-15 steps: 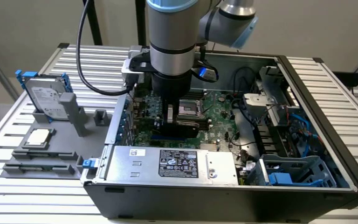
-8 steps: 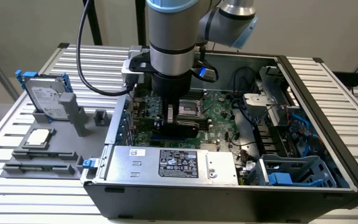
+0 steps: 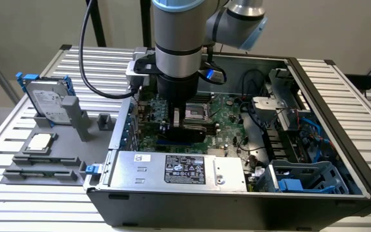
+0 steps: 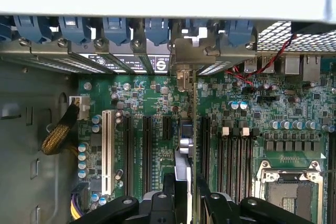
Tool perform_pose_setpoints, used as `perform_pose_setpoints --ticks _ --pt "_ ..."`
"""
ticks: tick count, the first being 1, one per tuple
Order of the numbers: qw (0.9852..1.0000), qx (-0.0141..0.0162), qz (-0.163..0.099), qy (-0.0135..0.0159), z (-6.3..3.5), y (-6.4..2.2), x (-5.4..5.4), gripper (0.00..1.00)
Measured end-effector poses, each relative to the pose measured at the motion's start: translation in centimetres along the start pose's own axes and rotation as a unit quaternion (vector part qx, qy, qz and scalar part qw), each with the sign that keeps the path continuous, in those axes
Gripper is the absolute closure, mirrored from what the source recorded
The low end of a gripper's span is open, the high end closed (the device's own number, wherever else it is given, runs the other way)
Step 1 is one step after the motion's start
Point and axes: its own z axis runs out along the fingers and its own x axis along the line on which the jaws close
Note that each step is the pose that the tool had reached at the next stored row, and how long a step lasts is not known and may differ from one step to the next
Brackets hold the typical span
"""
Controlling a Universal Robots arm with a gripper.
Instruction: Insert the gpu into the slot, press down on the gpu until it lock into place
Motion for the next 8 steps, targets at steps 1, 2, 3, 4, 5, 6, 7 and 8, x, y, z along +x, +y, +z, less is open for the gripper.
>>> perform_pose_setpoints --ticks 1,2,3,4,5,6,7,8 --pt "1.0 0.0 0.0 0.0 -0.02 0.0 0.0 0.74" --pt "1.0 -0.0001 0.0 0.0001 -0.03 0.0 0.0 0.74" --pt "1.0 -0.0002 0.0 0.0001 -0.05 0.0 0.0 0.74" --pt "1.0 -0.0003 0.0 0.0 -0.06 0.0 0.0 0.74" --pt "1.0 -0.0005 0.0 0.0001 -0.08 0.0 0.0 0.74" --pt "1.0 -0.0005 0.0 0.0 -0.09 0.0 0.0 0.74" --pt "1.0 -0.0006 0.0 0.0 -0.09 0.0 -0.01 0.74" --pt "1.0 -0.0006 0.0 0.0 -0.1 0.0 -0.01 0.74"
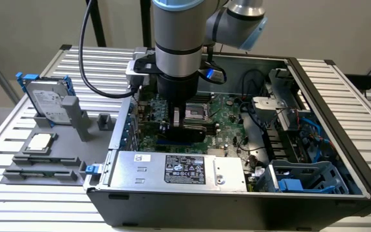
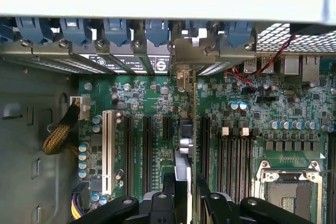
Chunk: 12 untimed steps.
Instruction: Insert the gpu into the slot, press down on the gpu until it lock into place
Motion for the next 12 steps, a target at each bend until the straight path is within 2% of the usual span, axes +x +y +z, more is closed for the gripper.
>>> perform_pose_setpoints --ticks 12 --pt "1.0 -0.0005 0.0 0.0001 0.09 0.01 -0.09 0.74"
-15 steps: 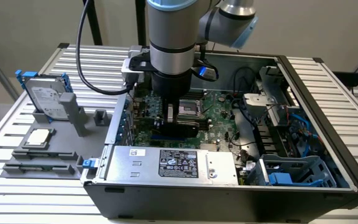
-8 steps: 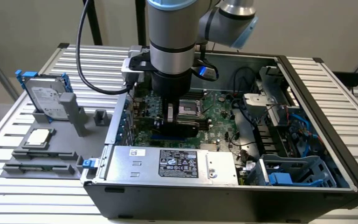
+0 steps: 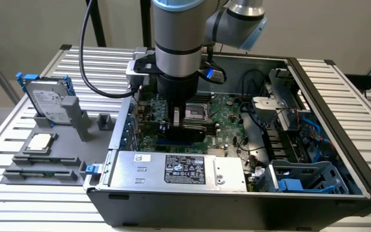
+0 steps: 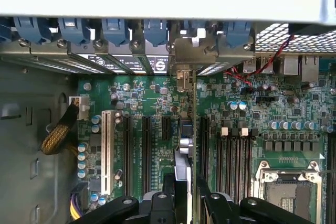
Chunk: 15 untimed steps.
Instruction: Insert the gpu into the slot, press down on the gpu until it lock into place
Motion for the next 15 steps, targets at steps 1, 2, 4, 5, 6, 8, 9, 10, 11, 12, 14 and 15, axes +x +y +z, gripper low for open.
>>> perform_pose_setpoints --ticks 1,2,4,5,6,8,9,10,11,12,14,15 --pt "1.0 -0.0002 0.0 0.0 0.04 0.0 0.0 0.74" --pt "1.0 -0.0006 0.0 0.0001 0.09 0.01 0.0 0.74" --pt "1.0 -0.0013 0.0 0.0002 0.17 0.0 0.01 0.74" --pt "1.0 -0.0019 0.0 0.0003 0.2 0.01 0.01 0.74" --pt "1.0 -0.0027 -0.001 0.0004 0.22 0.01 0.01 0.74" --pt "1.0 -0.0037 0.0 0.0003 0.24 0.01 0.01 0.74" --pt "1.0 -0.004 0.0 0.0002 0.22 0.0 0.01 0.74" --pt "1.0 -0.0041 0.0 0.0 0.17 0.0 0.0 0.74" --pt "1.0 -0.0043 0.0 0.0 0.06 0.0 0.0 0.74" --pt "1.0 -0.0048 0.0 0.0003 -0.08 -0.01 0.0 0.74" --pt "1.0 -0.0055 0.0 0.0003 -0.25 -0.02 -0.01 0.74" --pt "1.0 -0.0057 0.0 0.0003 -0.25 -0.02 -0.01 0.74"
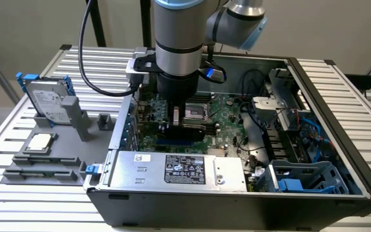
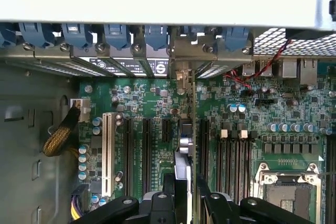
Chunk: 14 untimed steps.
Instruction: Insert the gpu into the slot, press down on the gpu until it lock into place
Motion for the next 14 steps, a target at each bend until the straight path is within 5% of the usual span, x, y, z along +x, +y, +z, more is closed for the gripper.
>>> perform_pose_setpoints --ticks 14 --pt "1.0 -0.0046 0.0 0.0001 0.33 -0.29 0.01 0.74"
